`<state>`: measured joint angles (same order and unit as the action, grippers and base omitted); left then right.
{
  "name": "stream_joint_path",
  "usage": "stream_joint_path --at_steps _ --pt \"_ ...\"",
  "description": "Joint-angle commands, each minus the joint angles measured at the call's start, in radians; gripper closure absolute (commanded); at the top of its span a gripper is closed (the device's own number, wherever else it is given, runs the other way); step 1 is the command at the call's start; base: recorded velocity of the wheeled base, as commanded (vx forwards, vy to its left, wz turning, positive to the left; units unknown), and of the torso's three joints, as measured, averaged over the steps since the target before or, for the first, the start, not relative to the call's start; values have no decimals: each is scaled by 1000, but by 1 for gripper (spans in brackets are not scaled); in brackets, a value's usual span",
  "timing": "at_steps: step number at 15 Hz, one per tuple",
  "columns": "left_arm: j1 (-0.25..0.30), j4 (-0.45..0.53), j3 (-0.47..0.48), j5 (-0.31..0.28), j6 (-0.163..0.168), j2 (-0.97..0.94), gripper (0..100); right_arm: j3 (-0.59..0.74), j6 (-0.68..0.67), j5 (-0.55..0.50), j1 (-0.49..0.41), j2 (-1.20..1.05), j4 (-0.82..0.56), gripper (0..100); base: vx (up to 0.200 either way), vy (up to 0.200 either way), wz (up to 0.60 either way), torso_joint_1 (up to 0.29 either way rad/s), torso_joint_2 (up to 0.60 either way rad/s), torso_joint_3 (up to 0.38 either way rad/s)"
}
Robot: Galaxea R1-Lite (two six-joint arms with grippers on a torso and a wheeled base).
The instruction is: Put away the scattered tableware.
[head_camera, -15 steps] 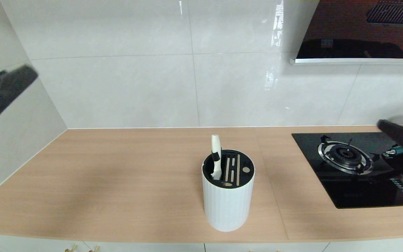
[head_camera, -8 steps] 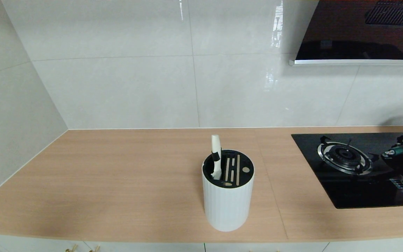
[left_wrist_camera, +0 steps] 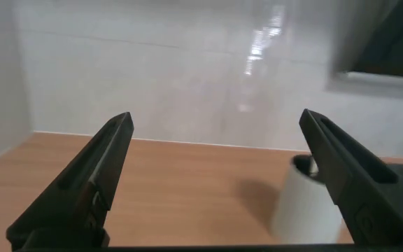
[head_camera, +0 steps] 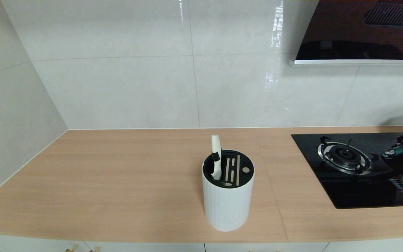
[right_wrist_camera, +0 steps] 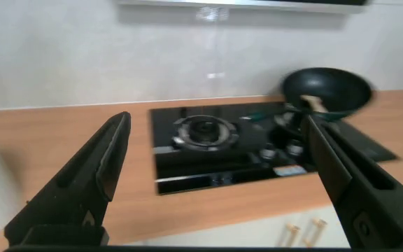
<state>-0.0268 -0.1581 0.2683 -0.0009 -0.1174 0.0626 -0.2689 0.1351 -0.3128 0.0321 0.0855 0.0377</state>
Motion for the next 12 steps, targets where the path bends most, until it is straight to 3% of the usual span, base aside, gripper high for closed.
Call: stream_joint_path --at_steps 1,3,4,6,8,10,12 --pt "30 -20 -107 50 30 -61 0 105 -3 15 -46 -70 38 0 0 0 0 0 0 0" --pt "30 -83 -264 71 90 -61 0 215 -5 18 -41 -84 105 0 0 0 0 0 0 0" --pt "30 -18 -267 90 121 -63 0 269 -14 24 -40 -84 125 0 0 0 0 0 0 0" --pt "30 149 -265 104 119 -61 0 269 -121 130 -40 -84 18 0 0 0 0 0 0 0" --pt "30 158 -265 79 131 -61 0 269 -164 251 -40 -84 -39 0 0 0 0 0 0 0" --pt "30 158 -265 64 145 -61 0 269 -160 261 -38 -84 -36 0 0 0 0 0 0 0" --pt "30 158 -267 62 137 -61 0 269 -163 265 -37 -84 -36 0 0 0 0 0 0 0"
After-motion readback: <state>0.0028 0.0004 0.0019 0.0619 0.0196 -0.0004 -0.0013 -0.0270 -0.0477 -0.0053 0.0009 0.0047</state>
